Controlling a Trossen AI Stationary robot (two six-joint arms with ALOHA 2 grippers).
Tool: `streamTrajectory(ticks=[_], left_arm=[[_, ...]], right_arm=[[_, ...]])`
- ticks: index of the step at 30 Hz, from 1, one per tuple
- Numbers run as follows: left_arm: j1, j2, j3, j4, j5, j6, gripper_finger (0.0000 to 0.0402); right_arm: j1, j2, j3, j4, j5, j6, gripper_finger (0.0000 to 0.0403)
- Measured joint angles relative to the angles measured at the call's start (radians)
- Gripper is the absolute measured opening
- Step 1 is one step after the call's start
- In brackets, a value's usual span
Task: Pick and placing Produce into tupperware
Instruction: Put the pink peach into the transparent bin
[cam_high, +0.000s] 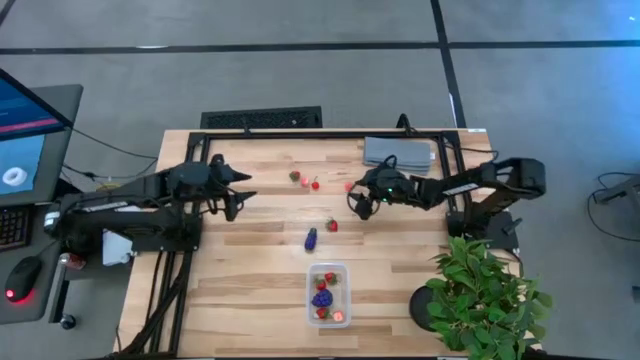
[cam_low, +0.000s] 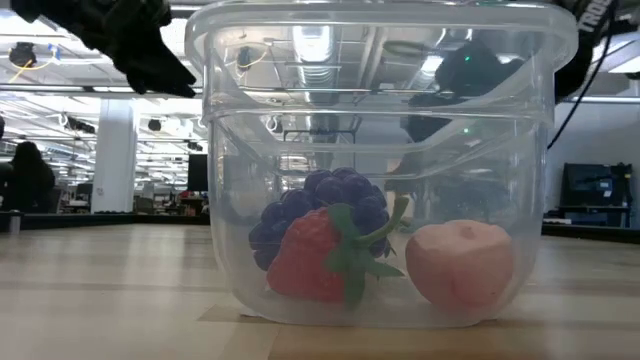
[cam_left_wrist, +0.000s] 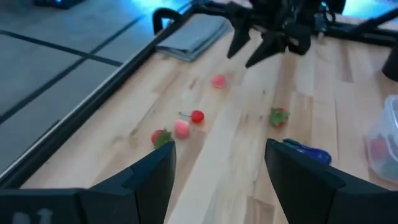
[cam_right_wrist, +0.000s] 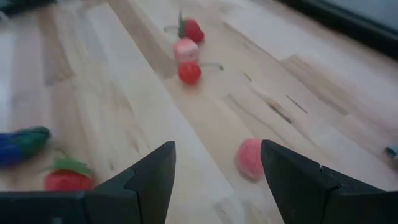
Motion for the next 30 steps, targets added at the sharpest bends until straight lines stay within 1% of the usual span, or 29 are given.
streamTrajectory(ticks=[7,10,15,17,21,30], left_arm=[[0.064,-0.089,-0.072,0.015,-0.009,-0.010,0.0236],[0.090,-0.100,-0.088,0.020,-0.009,-0.008,0.0236],[0.136,-0.101,-0.094,0.025,0.003,0.016,0.0235],[0.155,-0.099,-0.094,0.039,0.019,0.030,0.0235],[0.190,-0.099,-0.094,0.074,0.046,0.045,0.0235],[0.254,-0.099,-0.094,0.085,0.080,0.057,0.0235]], right_arm=[[-0.034,0.092,0.068,-0.052,0.000,0.009,0.0260],[-0.054,0.114,0.089,-0.056,0.001,0.009,0.0260],[-0.097,0.115,0.099,-0.060,-0.002,0.008,0.0260],[-0.117,0.115,0.099,-0.071,-0.024,0.008,0.0261],[-0.142,0.115,0.098,-0.079,-0.120,0.008,0.0261],[-0.141,0.115,0.098,-0.099,-0.135,-0.005,0.0261]])
